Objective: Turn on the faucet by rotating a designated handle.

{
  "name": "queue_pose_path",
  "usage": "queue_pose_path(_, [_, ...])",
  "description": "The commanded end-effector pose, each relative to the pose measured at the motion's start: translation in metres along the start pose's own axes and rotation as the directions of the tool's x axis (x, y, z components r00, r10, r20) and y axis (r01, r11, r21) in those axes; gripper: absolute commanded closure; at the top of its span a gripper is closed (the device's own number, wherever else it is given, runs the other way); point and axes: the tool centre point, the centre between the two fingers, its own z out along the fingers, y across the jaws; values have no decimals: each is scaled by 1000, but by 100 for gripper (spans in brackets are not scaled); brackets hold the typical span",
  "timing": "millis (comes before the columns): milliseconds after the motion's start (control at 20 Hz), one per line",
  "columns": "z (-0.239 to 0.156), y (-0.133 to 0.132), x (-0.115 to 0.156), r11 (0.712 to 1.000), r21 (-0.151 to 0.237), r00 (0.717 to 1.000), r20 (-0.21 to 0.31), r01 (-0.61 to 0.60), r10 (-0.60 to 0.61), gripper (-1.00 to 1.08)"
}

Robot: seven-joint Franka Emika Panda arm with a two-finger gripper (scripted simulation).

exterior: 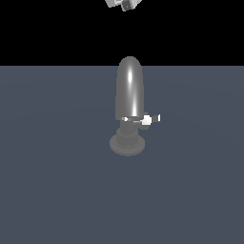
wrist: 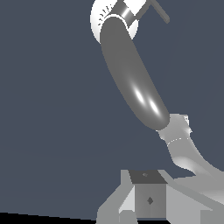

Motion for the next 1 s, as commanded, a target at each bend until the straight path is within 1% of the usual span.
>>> queue_pose_path(0, [-1,-1,15,999,23,997,54,-47,46,108])
queue_pose_path(200, [0,-2,41,990,57,982,146,-127,118,108])
queue_pose_path(450, [4,0,75,968,89,941,269,-236,205,108])
queue_pose_path(700, [12,4,106,934,107,881,384,-339,276,108])
queue_pose_path(950, [23,11,134,892,112,805,491,-438,333,108])
